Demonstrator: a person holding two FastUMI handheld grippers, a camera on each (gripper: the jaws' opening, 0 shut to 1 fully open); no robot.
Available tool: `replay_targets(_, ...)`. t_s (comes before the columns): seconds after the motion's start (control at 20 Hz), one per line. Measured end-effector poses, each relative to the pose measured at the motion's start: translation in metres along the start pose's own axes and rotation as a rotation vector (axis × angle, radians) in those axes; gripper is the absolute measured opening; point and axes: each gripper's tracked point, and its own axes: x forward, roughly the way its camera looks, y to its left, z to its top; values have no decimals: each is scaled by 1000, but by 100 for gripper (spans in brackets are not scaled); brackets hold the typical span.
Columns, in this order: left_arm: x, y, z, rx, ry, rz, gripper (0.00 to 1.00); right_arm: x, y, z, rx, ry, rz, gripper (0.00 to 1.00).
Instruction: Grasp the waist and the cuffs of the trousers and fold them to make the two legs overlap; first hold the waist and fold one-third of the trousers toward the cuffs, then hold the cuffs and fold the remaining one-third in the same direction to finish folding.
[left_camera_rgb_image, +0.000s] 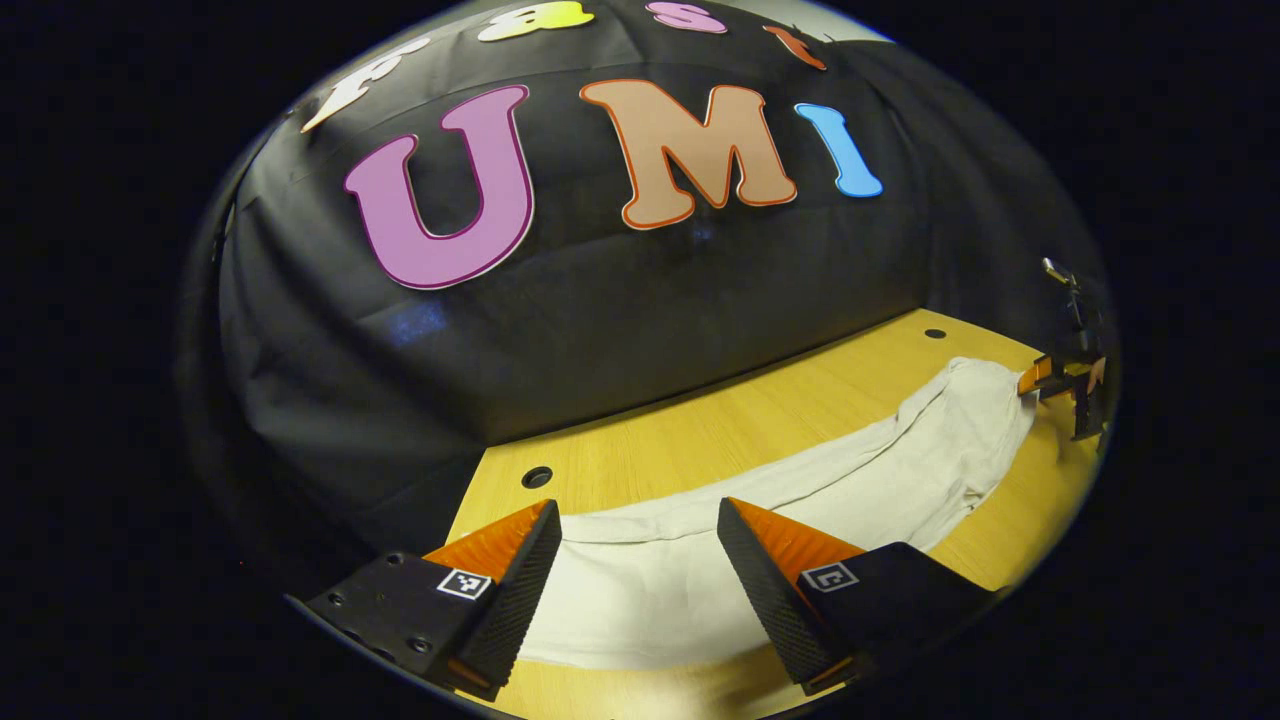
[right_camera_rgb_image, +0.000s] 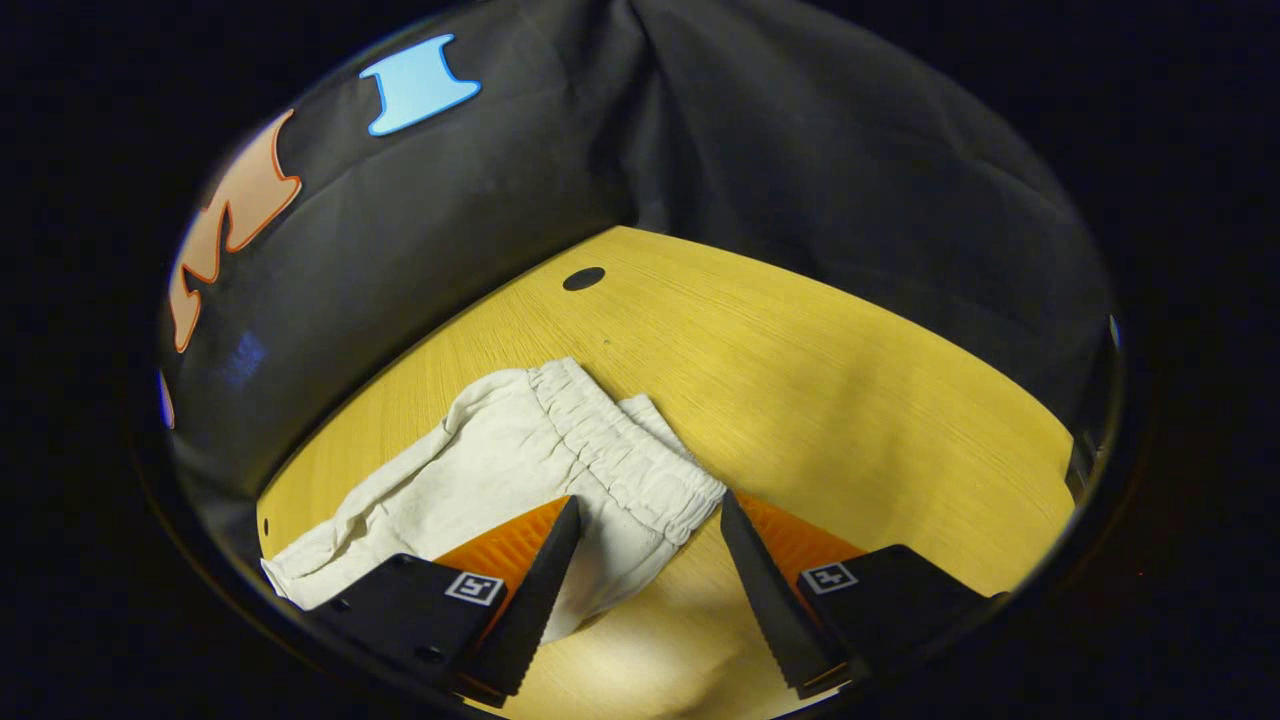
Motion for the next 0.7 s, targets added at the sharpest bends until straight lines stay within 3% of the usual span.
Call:
replay_targets(0.1, -2, -4, 1, 0, 4, 8, 96, 5, -3, 1, -18, -5, 5, 70)
replay_targets(0.2, -2, -9, 2, -6, 11, 12, 96, 5, -4, 1, -31, 4, 35, 57)
replay_targets(0.35, -3, -17, 1, -19, 19, 21, 96, 5, 0, 1, -23, 32, 80, 24)
replay_targets(0.7, -9, -24, 3, -55, 16, 43, 96, -3, 2, 10, -29, -20, 33, 24)
